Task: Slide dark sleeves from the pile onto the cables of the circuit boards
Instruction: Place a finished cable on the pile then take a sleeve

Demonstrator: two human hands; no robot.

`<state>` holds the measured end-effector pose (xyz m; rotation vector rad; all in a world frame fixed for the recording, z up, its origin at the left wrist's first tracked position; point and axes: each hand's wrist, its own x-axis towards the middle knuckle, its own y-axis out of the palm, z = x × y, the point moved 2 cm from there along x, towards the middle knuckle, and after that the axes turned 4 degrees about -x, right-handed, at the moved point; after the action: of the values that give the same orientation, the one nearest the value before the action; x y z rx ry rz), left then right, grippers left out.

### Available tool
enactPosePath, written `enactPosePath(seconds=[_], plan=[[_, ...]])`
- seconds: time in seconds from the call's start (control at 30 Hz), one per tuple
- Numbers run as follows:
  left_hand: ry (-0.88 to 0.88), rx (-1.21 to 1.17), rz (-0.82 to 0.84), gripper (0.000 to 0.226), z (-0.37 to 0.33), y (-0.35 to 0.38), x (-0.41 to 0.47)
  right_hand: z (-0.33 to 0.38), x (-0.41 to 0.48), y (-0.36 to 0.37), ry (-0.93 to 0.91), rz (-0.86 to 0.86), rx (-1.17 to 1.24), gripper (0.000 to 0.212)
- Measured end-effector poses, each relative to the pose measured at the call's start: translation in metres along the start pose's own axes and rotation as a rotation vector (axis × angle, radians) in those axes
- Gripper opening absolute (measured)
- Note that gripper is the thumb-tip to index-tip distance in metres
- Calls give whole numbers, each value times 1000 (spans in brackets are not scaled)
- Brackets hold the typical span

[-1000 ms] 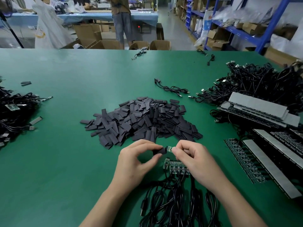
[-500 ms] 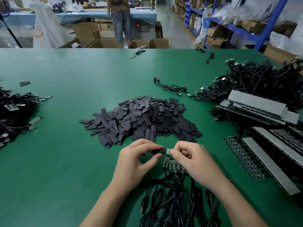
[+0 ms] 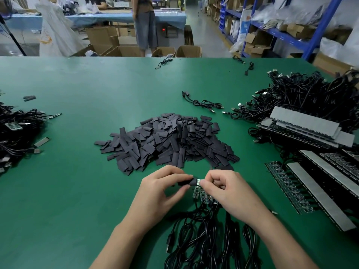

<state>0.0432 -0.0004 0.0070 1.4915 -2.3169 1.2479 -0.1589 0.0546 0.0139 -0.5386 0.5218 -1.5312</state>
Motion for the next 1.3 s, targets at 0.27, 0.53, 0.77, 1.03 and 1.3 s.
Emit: enactPosePath(seconds=[0.27,0.53,0.77,1.03,1.3], plan=[[-10,-24,41,21,-1,4,-1,-1,0,4,3,52,22,30],[-37,-31,-30,19,2,0,1,-1,1,-2,-45,10,41,11],[-46,-39,-40,20,-1,1,1,-3,1,-5,-32,-35,-75,16],[-4,-49,-4,19,-1,5,0,0,0,-1,-41,-5,-78,10],[-37,-77,-56,17,-1,4,1,3,-1,-7,-75,-73,-181,23]])
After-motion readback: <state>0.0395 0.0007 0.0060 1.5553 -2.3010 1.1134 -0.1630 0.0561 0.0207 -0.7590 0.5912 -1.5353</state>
